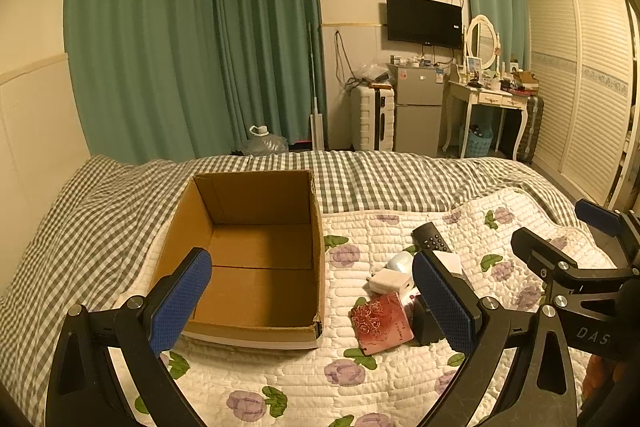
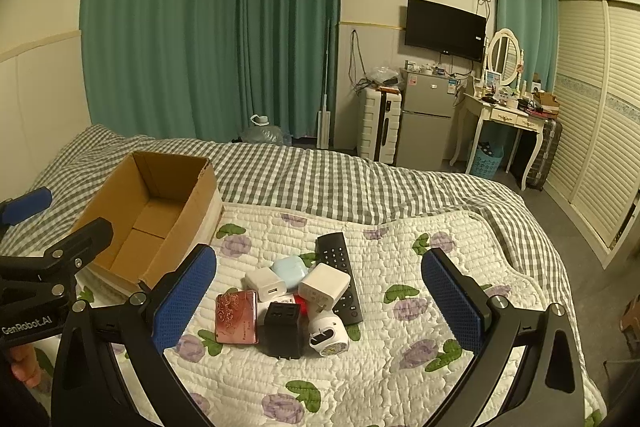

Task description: Organize rigid objects

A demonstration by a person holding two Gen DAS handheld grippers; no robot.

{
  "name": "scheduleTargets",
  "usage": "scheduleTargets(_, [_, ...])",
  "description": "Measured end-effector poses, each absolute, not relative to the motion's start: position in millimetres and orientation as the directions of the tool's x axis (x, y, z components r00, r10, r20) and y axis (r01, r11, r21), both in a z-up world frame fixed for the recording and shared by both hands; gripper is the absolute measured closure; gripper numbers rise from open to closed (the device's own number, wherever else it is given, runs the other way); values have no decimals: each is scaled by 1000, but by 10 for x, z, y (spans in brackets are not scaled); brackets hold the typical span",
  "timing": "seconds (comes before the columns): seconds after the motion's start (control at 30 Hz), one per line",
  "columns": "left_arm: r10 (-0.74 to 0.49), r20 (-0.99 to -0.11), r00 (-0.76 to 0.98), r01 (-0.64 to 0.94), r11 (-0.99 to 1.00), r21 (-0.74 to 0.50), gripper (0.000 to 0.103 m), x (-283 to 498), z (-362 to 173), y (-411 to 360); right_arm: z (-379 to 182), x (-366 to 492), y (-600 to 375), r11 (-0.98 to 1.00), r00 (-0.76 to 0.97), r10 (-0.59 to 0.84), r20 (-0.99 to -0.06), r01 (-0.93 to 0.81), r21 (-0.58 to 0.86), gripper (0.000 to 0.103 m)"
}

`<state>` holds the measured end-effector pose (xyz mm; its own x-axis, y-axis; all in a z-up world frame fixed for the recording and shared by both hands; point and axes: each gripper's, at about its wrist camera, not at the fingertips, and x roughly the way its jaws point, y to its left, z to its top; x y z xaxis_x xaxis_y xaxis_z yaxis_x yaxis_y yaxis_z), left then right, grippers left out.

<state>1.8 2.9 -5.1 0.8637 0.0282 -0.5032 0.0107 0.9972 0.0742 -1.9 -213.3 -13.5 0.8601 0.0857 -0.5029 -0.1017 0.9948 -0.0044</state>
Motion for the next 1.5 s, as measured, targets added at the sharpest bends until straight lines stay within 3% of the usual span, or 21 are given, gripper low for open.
scheduleTargets(1.5, [31,-503,864,7,997,73,1,-25,-62,41,-182,7,-2084,994,853,88,-515,-108,-8,0])
